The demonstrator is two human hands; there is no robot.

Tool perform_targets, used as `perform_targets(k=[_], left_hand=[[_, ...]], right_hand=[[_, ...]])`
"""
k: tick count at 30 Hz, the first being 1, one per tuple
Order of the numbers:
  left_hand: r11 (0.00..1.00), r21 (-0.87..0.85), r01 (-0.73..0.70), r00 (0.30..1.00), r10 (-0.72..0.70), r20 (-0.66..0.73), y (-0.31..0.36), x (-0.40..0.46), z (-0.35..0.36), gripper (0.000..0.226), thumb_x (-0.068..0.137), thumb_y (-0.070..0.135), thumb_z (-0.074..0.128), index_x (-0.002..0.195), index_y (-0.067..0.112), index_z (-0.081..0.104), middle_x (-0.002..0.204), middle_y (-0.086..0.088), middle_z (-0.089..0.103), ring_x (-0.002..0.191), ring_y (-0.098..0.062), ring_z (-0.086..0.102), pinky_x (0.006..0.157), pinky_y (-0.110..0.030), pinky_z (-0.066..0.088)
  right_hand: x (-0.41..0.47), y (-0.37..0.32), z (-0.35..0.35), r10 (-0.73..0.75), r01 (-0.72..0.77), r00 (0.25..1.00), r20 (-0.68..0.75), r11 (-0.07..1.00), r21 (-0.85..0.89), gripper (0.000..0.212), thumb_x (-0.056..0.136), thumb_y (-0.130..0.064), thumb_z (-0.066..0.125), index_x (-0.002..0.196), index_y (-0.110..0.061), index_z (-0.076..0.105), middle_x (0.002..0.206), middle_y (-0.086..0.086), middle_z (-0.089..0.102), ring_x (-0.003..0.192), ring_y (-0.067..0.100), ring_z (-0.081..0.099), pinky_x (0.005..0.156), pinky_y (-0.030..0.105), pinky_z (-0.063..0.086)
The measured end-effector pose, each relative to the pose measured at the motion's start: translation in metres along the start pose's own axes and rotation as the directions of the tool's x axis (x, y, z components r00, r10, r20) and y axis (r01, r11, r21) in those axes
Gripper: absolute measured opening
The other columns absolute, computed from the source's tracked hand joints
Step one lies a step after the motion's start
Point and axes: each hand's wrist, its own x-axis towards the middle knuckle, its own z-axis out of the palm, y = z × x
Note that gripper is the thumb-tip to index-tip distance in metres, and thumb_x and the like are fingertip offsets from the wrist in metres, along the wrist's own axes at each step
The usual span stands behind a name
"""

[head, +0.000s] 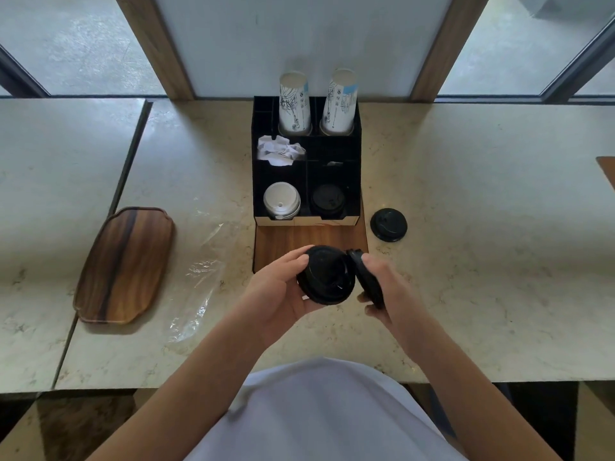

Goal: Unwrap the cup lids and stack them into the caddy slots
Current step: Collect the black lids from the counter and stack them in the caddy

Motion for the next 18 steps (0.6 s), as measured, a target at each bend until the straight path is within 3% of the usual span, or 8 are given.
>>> perform_targets(k=[2, 4, 8, 11, 13, 18], left_hand=[[0.997, 0.026, -0.069, 0.998, 0.069, 0.001, -0.001, 0.0, 0.007, 0.032, 0.107, 0.015, 0.045, 0.126, 0.014, 0.071, 0.129, -0.016, 0.07, 0.117, -0.034, 0.068, 0.093, -0.052, 0.058], [0.981, 0.115, -0.158, 0.987, 0.158, 0.009, -0.004, -0.001, 0.014, 0.031, 0.107, 0.018, 0.046, 0.124, 0.021, 0.071, 0.129, -0.01, 0.07, 0.12, -0.029, 0.067, 0.097, -0.05, 0.057], [0.89, 0.298, -0.346, 0.935, 0.354, 0.028, -0.014, -0.001, 0.024, 0.037, 0.108, 0.014, 0.044, 0.142, 0.024, 0.057, 0.136, -0.003, 0.065, 0.129, -0.021, 0.06, 0.105, -0.045, 0.052], [0.847, 0.345, -0.404, 0.908, 0.416, 0.044, -0.018, 0.0, 0.026, 0.04, 0.108, 0.011, 0.043, 0.146, 0.021, 0.052, 0.139, -0.002, 0.063, 0.131, -0.02, 0.058, 0.109, -0.047, 0.049], [0.858, 0.316, -0.404, 0.909, 0.416, 0.032, -0.017, -0.001, 0.024, 0.039, 0.109, 0.013, 0.043, 0.145, 0.022, 0.053, 0.138, -0.002, 0.064, 0.129, -0.021, 0.06, 0.106, -0.047, 0.052], [0.927, 0.177, -0.331, 0.94, 0.34, -0.023, -0.01, -0.003, 0.017, 0.033, 0.106, 0.022, 0.046, 0.13, 0.025, 0.067, 0.13, -0.005, 0.069, 0.121, -0.024, 0.066, 0.091, -0.04, 0.059]], right_hand=[[0.006, -0.002, 0.0, 0.088, -0.093, 0.995, 0.039, 0.982, 0.165, 0.052, 0.076, -0.062, 0.056, 0.103, -0.02, 0.07, 0.094, 0.006, 0.062, 0.066, 0.01, 0.058, 0.058, 0.024, 0.046], [0.011, -0.003, 0.004, 0.066, -0.084, 0.994, 0.092, 0.975, 0.206, 0.055, 0.081, -0.065, 0.055, 0.108, -0.021, 0.073, 0.101, 0.013, 0.068, 0.068, 0.013, 0.062, 0.057, 0.024, 0.046], [0.018, -0.003, 0.02, 0.069, -0.074, 0.997, 0.042, 0.991, 0.114, 0.079, 0.073, -0.084, 0.056, 0.123, -0.023, 0.063, 0.11, 0.009, 0.075, 0.085, 0.021, 0.076, 0.07, 0.033, 0.057], [0.021, -0.004, 0.029, 0.063, -0.063, 0.998, -0.009, 0.998, -0.007, 0.092, 0.064, -0.096, 0.05, 0.123, -0.026, 0.055, 0.108, 0.004, 0.074, 0.081, 0.017, 0.078, 0.074, 0.037, 0.06], [0.021, -0.006, 0.03, 0.022, -0.022, 1.0, 0.002, 0.997, -0.075, 0.089, 0.064, -0.098, 0.042, 0.117, -0.027, 0.057, 0.101, 0.001, 0.076, 0.076, 0.015, 0.077, 0.068, 0.033, 0.058], [0.024, -0.001, 0.017, -0.001, 0.007, 0.999, 0.035, 0.984, -0.177, 0.056, 0.093, -0.072, 0.045, 0.111, -0.02, 0.056, 0.093, 0.0, 0.078, 0.072, 0.019, 0.078, 0.069, 0.038, 0.063]])
